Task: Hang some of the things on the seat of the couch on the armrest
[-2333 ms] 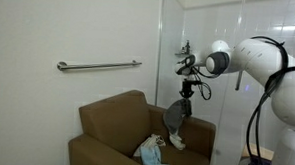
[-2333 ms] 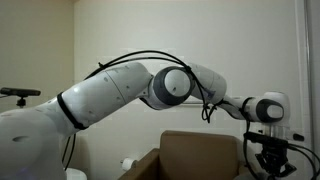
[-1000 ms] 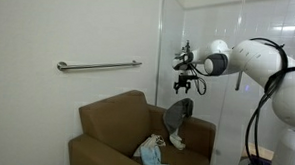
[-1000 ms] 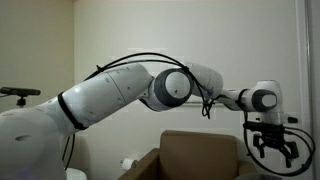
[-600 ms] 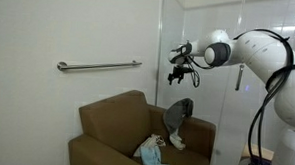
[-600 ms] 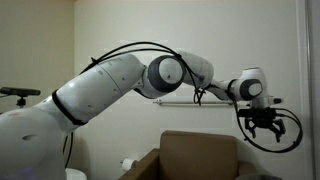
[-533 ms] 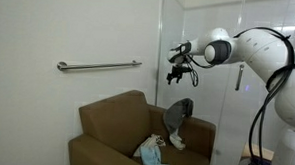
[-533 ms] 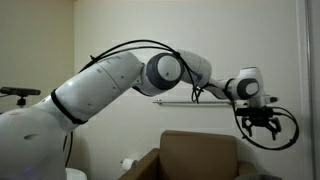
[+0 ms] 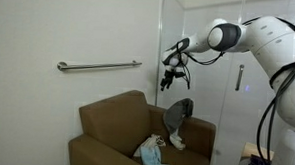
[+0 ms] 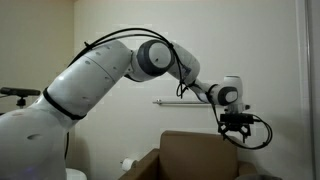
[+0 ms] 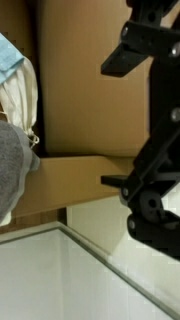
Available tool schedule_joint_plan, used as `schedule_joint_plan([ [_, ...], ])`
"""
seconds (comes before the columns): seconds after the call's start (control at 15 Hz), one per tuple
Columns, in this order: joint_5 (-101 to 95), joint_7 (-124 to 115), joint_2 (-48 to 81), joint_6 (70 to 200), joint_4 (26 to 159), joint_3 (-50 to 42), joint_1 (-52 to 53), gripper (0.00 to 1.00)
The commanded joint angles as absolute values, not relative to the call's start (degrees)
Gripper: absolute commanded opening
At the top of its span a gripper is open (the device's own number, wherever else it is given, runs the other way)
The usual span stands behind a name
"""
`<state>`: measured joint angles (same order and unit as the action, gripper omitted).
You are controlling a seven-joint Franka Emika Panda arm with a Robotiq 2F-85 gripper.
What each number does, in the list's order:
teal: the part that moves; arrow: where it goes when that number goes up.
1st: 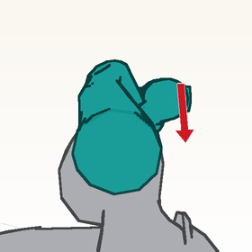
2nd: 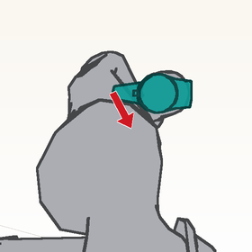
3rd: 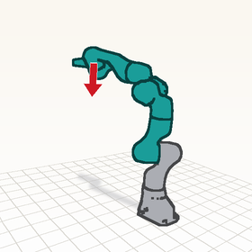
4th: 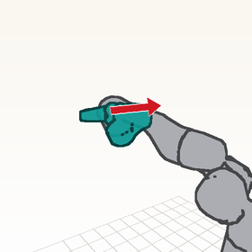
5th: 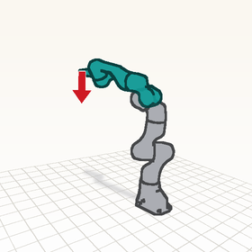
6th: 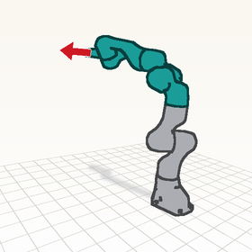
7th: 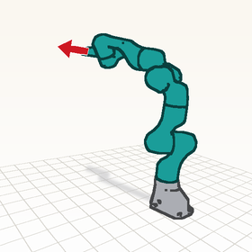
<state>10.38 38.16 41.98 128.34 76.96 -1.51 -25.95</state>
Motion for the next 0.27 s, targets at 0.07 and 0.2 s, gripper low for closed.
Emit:
schedule_joint_plan([
  [0.07,10.5,41.3,39.7,127.5,82.2,-0.5,-25.7,1.00],
  [0.2,10.6,41.4,39.4,127.5,83.4,-0.3,-25.4,1.00],
])
